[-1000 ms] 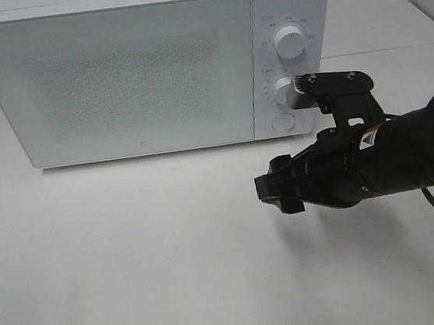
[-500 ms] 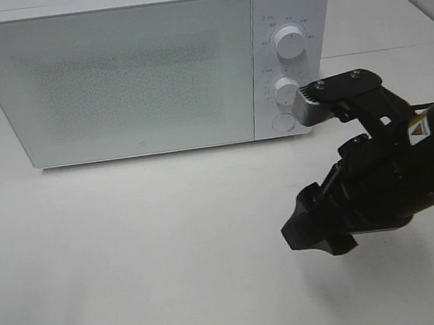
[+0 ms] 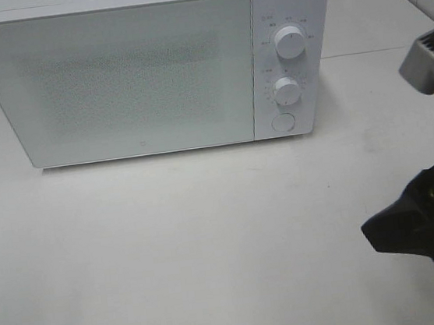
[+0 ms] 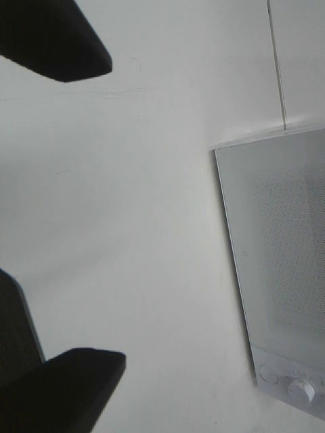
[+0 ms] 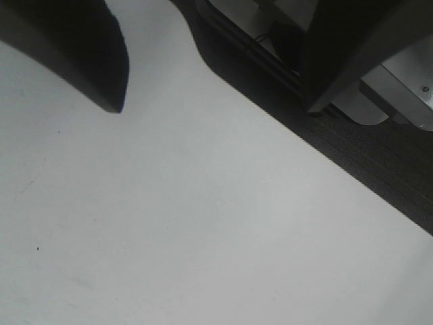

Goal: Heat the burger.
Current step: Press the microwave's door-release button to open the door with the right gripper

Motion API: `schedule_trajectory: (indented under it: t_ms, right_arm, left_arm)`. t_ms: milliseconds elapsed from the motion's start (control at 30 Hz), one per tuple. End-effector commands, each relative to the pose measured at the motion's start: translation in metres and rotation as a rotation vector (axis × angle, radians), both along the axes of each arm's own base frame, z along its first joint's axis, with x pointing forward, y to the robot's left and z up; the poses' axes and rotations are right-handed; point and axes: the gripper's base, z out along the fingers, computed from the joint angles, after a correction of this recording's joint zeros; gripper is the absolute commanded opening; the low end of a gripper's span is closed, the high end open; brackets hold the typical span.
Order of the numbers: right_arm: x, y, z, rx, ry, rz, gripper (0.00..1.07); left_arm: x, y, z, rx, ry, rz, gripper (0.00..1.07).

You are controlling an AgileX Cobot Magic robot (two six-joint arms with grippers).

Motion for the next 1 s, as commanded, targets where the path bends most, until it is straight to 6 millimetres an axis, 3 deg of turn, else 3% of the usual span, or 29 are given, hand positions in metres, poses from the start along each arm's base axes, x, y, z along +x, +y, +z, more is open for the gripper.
schedule_trajectory:
  t_ms: [33, 267, 567, 900, 1000]
  right_arm:
    - [-0.009, -0.006, 0.007, 0.004, -0.01, 0.005, 0.7]
    - [-0.048, -0.042, 0.028, -0.006, -0.185, -0.003, 0.82]
    - [-0.079, -0.078, 0.03, -0.041, -0.217, -0.239, 0.79]
    - [-0.11, -0.092, 0.033, 0.007, -0.374, -0.437, 0.75]
    - [-0.117, -0.094, 0.023, 0.011, -0.401, -0.472, 0.75]
  left_arm:
    - [-0.003, 0.0, 0.0, -0.011, -0.032, 0.006, 1.02]
    - [-0.003, 0.0, 0.0, -0.011, -0.032, 0.006, 1.02]
    - [-0.003, 0.0, 0.0, -0.011, -0.032, 0.006, 1.02]
    - [-0.003, 0.0, 0.0, -0.011, -0.032, 0.006, 1.02]
    - [-0.003, 0.0, 0.0, -0.011, -0.032, 0.006, 1.02]
